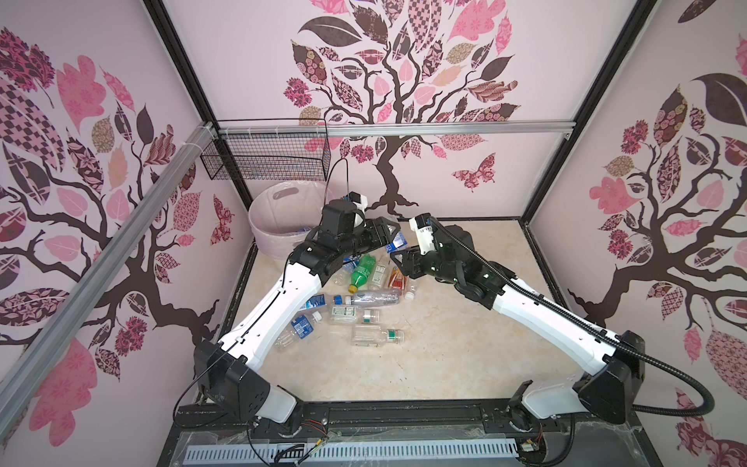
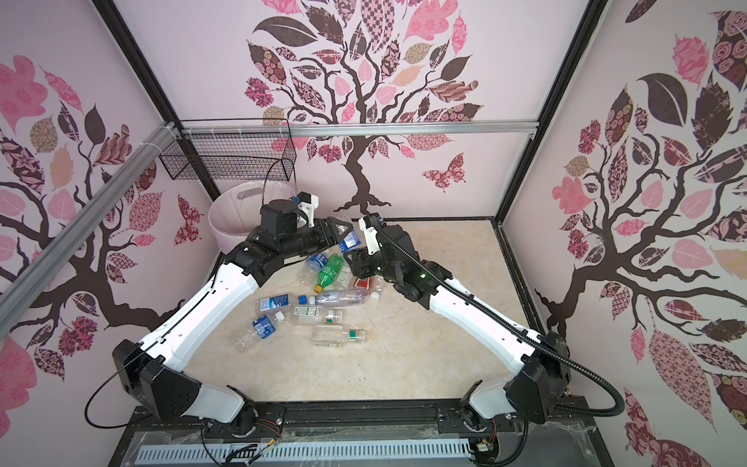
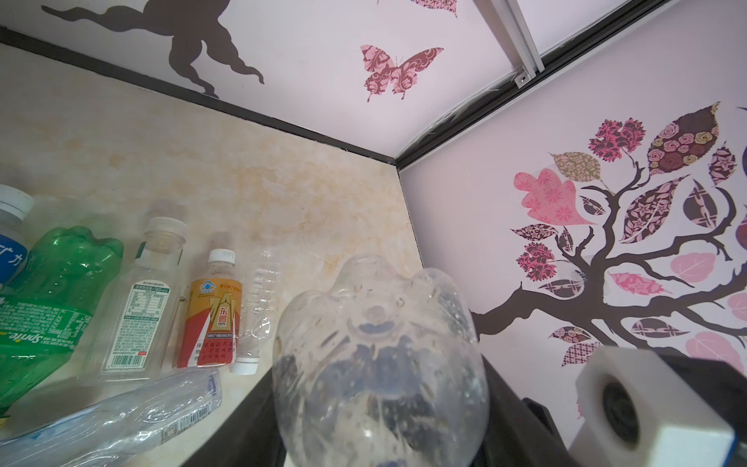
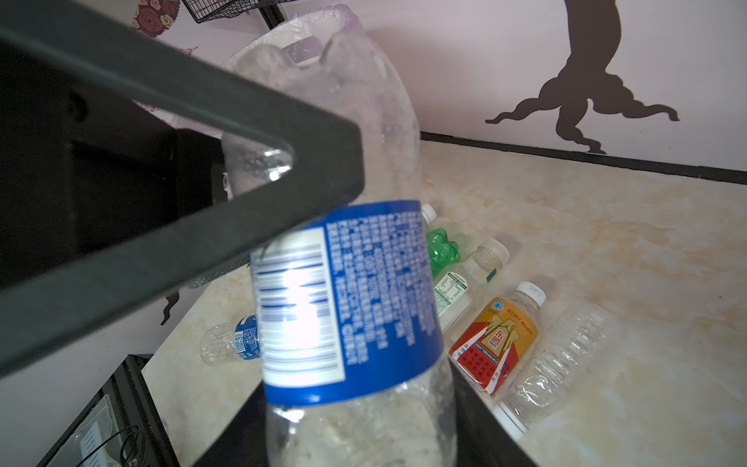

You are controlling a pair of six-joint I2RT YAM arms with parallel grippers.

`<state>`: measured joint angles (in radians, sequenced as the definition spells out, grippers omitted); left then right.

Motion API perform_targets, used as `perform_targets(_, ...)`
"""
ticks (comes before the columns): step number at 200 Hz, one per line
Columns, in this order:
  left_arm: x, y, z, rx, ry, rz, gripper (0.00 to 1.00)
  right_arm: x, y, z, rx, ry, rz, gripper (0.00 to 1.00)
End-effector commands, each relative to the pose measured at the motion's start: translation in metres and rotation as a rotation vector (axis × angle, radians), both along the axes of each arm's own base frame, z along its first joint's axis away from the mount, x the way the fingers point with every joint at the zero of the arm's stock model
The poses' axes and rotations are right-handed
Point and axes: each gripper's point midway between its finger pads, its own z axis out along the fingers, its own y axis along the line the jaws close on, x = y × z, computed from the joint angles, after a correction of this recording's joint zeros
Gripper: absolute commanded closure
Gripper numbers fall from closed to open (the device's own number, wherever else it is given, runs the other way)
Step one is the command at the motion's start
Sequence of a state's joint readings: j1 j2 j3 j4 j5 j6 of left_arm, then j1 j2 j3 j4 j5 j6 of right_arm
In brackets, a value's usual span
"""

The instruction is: Throw the plastic bottles in the bin

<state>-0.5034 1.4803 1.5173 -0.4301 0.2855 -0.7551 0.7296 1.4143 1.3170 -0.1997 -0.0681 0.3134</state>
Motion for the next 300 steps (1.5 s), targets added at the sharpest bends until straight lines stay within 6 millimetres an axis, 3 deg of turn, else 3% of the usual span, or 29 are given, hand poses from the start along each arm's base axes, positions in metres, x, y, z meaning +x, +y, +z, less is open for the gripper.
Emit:
perform_targets(1, 0.006, 0.003, -0.001, 0.007, -0.028, 0.017, 0.37, 0.001, 0.004, 0.002, 0.008, -0.007, 0.017, 0.43)
perform_targets(53, 0.010, 0.012, -0.002, 0.048, -0.052, 0.045, 0.39, 0.002, 0.001, -0.002, -0.010, -0.007, 0.005, 0.37)
perform_targets(115, 0.018, 0.037, 0.003, 0.093, -0.070, 0.125, 0.39, 0.000, -0.003, 0.001, -0.018, -0.017, -0.002, 0.25)
perform_targets(145, 0.018, 0.049, 0.013, 0.144, -0.126, 0.159, 0.38, -0.001, -0.004, 0.004, -0.016, -0.025, -0.001, 0.08)
perform_targets(159, 0.018, 0.055, 0.021, 0.171, -0.160, 0.179, 0.37, -0.001, -0.004, 0.007, -0.014, -0.032, 0.000, 0.01)
perform_targets(216, 0.014, 0.087, 0.065, 0.324, -0.325, 0.273, 0.30, 0.001, -0.001, 0.029, 0.005, -0.076, 0.013, 0.01)
perform_targets(270, 0.013, 0.133, 0.126, 0.464, -0.483, 0.462, 0.29, 0.005, 0.011, 0.061, 0.053, -0.119, 0.039, 0.00)
perform_targets(287, 0.017, 0.140, 0.132, 0.470, -0.475, 0.490, 0.31, 0.008, 0.016, 0.064, 0.059, -0.122, 0.048, 0.01)
perform_targets(300, 0.020, 0.140, 0.127, 0.453, -0.450, 0.480, 0.34, 0.013, 0.018, 0.056, 0.048, -0.107, 0.038, 0.00)
